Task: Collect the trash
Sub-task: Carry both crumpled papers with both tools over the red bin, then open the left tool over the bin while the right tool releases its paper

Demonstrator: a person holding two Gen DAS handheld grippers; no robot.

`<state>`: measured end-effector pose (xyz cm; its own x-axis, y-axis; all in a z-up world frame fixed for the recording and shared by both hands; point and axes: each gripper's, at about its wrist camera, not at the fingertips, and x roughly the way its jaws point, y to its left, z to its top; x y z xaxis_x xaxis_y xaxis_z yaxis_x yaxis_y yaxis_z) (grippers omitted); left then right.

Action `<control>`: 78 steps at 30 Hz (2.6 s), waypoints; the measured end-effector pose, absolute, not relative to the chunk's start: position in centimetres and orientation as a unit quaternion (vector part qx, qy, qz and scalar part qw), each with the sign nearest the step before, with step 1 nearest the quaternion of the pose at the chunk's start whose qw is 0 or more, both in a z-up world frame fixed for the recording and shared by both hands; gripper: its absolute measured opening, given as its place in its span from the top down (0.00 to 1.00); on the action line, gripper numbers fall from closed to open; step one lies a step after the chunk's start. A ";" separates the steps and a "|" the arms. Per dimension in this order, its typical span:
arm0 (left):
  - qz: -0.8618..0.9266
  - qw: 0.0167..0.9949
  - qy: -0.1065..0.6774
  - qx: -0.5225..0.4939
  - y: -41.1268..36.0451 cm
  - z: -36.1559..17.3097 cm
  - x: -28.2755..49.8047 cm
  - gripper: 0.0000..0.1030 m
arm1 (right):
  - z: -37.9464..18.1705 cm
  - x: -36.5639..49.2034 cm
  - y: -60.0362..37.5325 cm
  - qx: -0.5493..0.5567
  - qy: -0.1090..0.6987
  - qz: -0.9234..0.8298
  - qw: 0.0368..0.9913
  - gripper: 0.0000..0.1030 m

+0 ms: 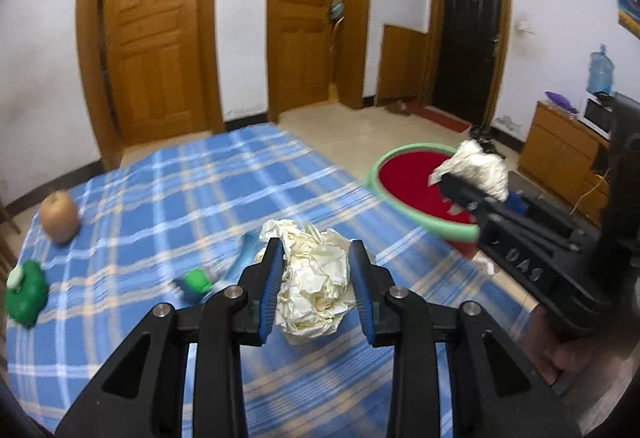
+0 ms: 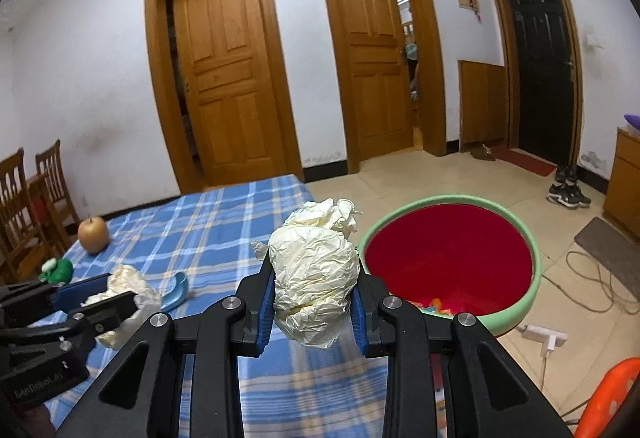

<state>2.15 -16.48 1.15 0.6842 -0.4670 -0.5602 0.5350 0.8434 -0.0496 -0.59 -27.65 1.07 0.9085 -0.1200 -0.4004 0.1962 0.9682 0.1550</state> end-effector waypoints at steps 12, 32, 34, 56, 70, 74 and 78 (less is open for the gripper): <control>-0.327 0.915 0.230 0.045 -22.5 2.4 3.2 0.67 | 0.9 0.2 -31.4 0.125 0.184 -0.131 0.966 0.69; -0.369 0.903 0.215 0.033 -30.3 3.0 10.1 0.65 | 1.8 2.4 -37.5 0.094 0.167 -0.233 0.953 0.69; -0.373 0.900 0.220 0.035 -31.2 2.6 10.7 0.65 | 1.8 2.5 -38.5 0.106 0.171 -0.239 0.950 0.69; -0.405 0.885 0.224 0.056 -34.5 -0.4 11.1 0.63 | -0.1 4.6 -41.3 0.158 0.210 -0.298 0.918 0.69; -0.402 0.883 0.232 0.063 -34.8 -0.2 11.2 0.61 | -1.2 4.7 -42.6 0.178 0.230 -0.298 0.909 0.68; -0.403 0.882 0.234 0.064 -34.9 -0.1 11.2 0.61 | -1.1 4.8 -42.4 0.173 0.231 -0.295 0.911 0.68; -0.404 0.882 0.236 0.064 -34.9 -0.1 11.3 0.61 | -1.0 5.0 -42.1 0.163 0.231 -0.289 0.914 0.67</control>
<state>11.32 -34.94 -0.07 0.5629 -0.6816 -0.4676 0.7418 0.6661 -0.0780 4.96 -42.12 -0.99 0.7257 -0.4538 -0.5171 0.6048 0.7791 0.1650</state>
